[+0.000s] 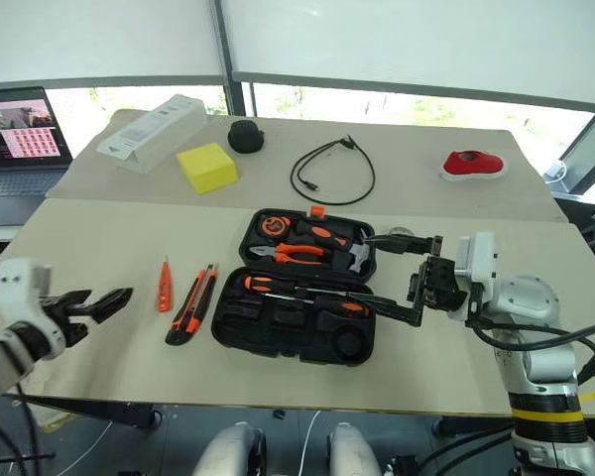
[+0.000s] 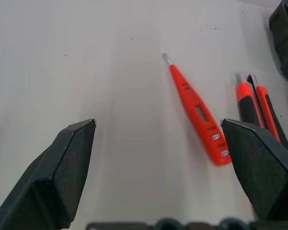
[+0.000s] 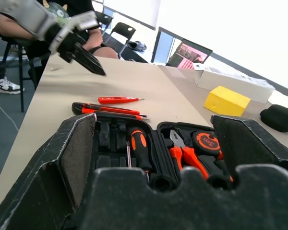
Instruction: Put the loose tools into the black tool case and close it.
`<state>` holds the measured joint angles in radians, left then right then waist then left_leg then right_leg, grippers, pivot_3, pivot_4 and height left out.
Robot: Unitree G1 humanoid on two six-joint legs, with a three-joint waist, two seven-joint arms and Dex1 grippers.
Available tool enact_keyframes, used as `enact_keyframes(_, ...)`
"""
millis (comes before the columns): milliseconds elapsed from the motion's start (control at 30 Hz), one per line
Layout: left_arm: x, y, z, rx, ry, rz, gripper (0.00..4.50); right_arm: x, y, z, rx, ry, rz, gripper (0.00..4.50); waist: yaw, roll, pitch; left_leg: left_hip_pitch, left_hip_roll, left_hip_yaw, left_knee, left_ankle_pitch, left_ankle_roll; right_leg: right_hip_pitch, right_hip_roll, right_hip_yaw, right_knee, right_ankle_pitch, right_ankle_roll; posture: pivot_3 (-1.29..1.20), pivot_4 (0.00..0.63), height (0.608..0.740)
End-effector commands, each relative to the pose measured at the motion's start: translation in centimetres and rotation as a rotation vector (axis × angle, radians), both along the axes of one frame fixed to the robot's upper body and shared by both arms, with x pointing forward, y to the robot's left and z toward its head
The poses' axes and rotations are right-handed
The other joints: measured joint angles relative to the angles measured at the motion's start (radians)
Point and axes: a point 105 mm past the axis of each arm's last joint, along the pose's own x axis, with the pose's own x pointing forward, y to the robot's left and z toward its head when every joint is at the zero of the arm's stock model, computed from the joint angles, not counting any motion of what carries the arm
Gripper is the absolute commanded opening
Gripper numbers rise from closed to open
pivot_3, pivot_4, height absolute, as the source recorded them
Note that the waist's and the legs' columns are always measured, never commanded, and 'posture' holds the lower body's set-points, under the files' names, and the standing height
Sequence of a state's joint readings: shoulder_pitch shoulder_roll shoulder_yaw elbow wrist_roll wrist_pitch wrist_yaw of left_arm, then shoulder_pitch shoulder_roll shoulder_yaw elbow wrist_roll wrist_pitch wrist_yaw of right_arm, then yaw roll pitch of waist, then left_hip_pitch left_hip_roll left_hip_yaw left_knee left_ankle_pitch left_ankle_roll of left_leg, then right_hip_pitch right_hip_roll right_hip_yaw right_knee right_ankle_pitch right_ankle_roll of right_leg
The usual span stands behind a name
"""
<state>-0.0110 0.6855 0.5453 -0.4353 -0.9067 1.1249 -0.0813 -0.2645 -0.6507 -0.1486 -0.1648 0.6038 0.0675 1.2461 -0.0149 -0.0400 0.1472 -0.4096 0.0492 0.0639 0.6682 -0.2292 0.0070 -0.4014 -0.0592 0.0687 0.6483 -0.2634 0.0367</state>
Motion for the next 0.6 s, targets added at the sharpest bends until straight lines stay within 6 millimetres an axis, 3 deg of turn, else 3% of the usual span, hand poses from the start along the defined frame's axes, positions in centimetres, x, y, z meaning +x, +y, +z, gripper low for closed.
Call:
enact_keyframes(33,1.4,-1.3,-1.1,-0.001,0.059,0.031,4.50,-0.2,0.5,1.0,-0.029,-0.029,0.046,4.46,0.000,0.000,0.000,0.000,-0.001,0.000,0.000,0.000,0.000,0.000,0.000,0.000,0.000,0.000,0.000,0.00,0.150,0.740)
enact_keyframes(267,3.6,-2.8,-3.2,0.023,0.133,0.041,4.50,-0.1,0.7,1.1,-0.041,-0.021,0.060,4.46,0.002,0.000,0.001,0.000,-0.002,-0.001,-0.001,0.000,0.000,-0.001,0.001,0.000,0.000,0.000,-0.001,0.00,0.150,0.740)
enact_keyframes(367,3.9,-2.8,-4.3,0.029,0.178,0.050,3.75,-0.1,0.7,1.1,-0.049,-0.019,0.067,4.50,0.006,0.000,0.000,0.002,-0.003,0.000,-0.001,0.001,0.000,0.002,0.001,0.000,0.000,0.000,-0.001,0.00,0.150,0.740)
enact_keyframes(600,3.6,-3.5,-5.4,0.017,0.216,0.013,1.19,-0.1,0.7,1.3,-0.049,-0.020,0.065,4.50,0.012,0.002,0.000,0.007,-0.003,-0.001,-0.001,0.001,0.000,0.008,0.000,0.000,-0.001,0.000,0.000,0.00,0.150,0.740)
